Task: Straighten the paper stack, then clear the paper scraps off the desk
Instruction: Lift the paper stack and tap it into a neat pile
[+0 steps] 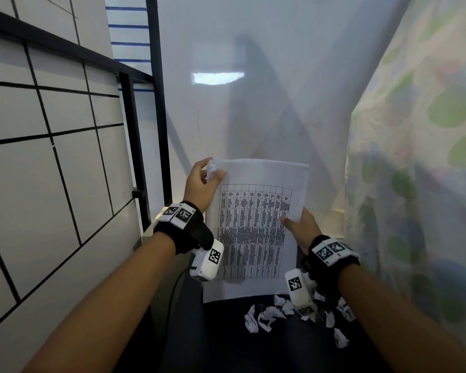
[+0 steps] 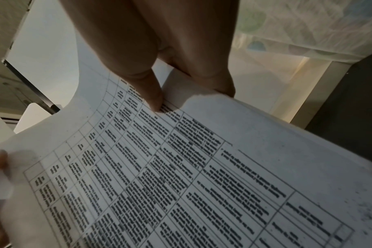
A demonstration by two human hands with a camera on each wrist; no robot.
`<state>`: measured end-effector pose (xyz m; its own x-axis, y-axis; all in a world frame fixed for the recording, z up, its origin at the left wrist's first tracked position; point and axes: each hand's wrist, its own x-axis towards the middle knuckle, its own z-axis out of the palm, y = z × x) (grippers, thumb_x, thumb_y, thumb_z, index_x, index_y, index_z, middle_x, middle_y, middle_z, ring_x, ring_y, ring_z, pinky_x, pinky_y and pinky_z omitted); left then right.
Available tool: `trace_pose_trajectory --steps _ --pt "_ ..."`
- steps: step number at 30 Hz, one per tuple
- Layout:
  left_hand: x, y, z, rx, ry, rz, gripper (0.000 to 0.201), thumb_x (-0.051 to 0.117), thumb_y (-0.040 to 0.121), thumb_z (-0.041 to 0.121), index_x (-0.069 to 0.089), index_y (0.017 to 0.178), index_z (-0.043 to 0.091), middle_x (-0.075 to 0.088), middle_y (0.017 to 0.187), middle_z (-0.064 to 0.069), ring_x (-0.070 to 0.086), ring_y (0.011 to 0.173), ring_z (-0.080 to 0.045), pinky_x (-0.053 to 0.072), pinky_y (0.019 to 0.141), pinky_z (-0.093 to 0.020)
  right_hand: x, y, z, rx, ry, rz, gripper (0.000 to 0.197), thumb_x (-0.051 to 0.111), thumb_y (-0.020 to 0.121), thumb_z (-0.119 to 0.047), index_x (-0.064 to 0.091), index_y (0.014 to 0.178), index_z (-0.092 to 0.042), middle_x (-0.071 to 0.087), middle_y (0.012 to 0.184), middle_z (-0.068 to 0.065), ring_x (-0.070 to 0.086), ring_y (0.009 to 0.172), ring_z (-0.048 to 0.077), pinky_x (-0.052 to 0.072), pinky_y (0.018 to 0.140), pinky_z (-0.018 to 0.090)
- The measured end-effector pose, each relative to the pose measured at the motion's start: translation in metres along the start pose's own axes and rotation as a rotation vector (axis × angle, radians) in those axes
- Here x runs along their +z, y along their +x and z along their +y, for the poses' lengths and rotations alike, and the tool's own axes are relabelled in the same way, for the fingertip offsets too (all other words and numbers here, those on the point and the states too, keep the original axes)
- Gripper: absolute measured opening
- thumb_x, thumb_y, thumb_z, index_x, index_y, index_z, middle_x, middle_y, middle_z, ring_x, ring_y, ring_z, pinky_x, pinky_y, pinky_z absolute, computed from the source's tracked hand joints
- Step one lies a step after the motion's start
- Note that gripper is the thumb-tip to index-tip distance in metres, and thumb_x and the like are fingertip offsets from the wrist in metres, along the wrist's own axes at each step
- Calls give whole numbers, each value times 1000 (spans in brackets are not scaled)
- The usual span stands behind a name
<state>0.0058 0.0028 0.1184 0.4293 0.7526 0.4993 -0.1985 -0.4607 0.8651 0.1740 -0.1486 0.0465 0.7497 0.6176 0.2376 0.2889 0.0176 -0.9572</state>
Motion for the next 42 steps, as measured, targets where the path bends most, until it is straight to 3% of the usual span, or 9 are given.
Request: trace_pose_trajectory --steps 5,10,14,18,25,31,35,38,42 --pt "-1 1 7 35 -18 -22 25 66 86 20 55 67 7 48 73 -8 42 76 -14 39 74 -30 0 -2 1 -1 37 11 43 58 89 -1 47 131 0 57 130 20 54 121 33 41 106 47" --pt "-4 2 8 -36 -137 14 14 73 80 14 70 93 16 66 90 -10 58 89 -18 51 93 -45 0 -3 0 6 63 34 43 58 89 -2 47 131 -2 57 130 19 54 121 33 42 106 49" --pt "-7 3 7 -22 -132 -11 12 77 75 19 74 69 29 68 85 -11 59 86 -22 51 90 -52 -1 -3 0 7 46 34 44 57 90 -2 46 132 0 57 130 20 54 121 33 44 104 42" --pt "-8 6 11 -73 -139 -18 20 76 76 19 73 58 28 68 53 13 57 74 -19 48 75 -41 -1 -4 -3 -10 3 27 42 58 90 -3 47 130 0 57 129 20 54 120 32 44 97 34" --pt "-7 6 12 -85 -119 2 27 68 83 34 69 59 20 69 61 8 60 80 -22 53 83 -50 1 -9 -9 6 -19 18 45 59 89 -6 46 132 0 56 130 20 54 121 33 44 101 39" --pt "-8 9 9 -167 -130 73 39 47 92 49 61 69 21 60 84 -9 57 83 -23 55 81 -43 0 -10 -11 28 -29 21 44 60 89 -6 46 131 1 57 130 20 55 121 34 44 104 45" --pt "-7 -2 9 -175 -265 -64 49 23 94 59 64 93 30 67 93 4 62 84 -13 49 75 -30 -1 -8 -12 28 -25 18 46 59 90 -5 45 133 2 56 132 21 55 122 32 44 104 43" --pt "-5 -16 -14 -191 -112 -171 49 44 82 68 60 103 28 66 111 -4 61 103 -22 47 92 -38 0 -9 -12 31 -25 31 44 60 89 -6 47 131 1 57 131 20 56 120 33 44 104 47" --pt "1 -36 -39 -132 146 -162 39 42 99 23 45 134 5 55 134 -14 50 126 -25 35 100 -22 2 -13 -10 46 -14 39 44 62 88 -8 49 130 0 58 129 19 56 119 33 45 103 46"
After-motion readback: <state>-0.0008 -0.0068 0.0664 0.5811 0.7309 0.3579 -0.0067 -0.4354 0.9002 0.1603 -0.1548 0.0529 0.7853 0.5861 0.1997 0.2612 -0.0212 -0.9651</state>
